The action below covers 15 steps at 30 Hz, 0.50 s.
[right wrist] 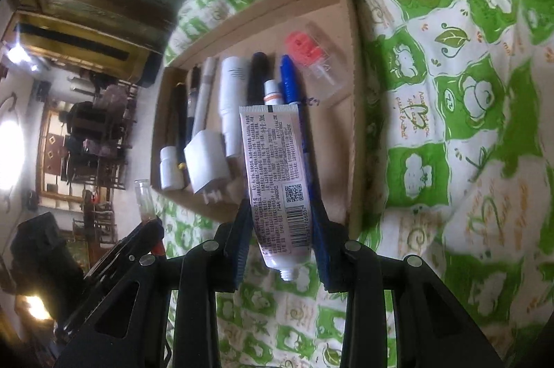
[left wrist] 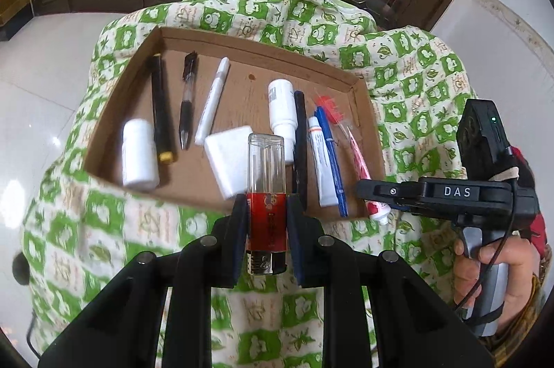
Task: Organize rigid objects
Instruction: 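Carry the vial with left tool while right tool carries the barcode tube over the tray, then lower the vial and barcode tube into the tray and open both tools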
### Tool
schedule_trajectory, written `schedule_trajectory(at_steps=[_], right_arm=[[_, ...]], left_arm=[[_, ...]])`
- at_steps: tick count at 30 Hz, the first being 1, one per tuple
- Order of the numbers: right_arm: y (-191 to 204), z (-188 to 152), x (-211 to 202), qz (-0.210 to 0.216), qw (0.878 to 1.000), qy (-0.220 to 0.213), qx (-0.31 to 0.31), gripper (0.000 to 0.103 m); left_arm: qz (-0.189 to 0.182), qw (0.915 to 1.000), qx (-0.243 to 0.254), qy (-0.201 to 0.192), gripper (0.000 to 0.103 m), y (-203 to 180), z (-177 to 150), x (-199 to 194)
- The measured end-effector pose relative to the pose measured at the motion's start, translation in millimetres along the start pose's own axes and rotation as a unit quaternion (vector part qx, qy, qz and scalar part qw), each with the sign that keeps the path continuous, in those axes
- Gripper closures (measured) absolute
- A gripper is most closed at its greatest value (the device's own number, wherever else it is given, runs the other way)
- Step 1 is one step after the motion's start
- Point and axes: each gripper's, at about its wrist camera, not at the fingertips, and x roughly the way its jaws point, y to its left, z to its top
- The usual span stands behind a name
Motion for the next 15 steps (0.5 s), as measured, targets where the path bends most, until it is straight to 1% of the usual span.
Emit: schedule_trajectory(at_steps=[8,15], right_arm=[[0.1,15.8,6.9,-0.016,1.000,-0.002,0.009,0.074],[1.5,23.6,9.8,-0.026,1.000,-0.002,0.001,0.074]], left_arm=[[0.031,0.9993,0.021,0.005,0.084,5.7,35.6,20.0],[0.055,0.9967,0.059,0.010,0.084,-1.5,51.7,37.1]])
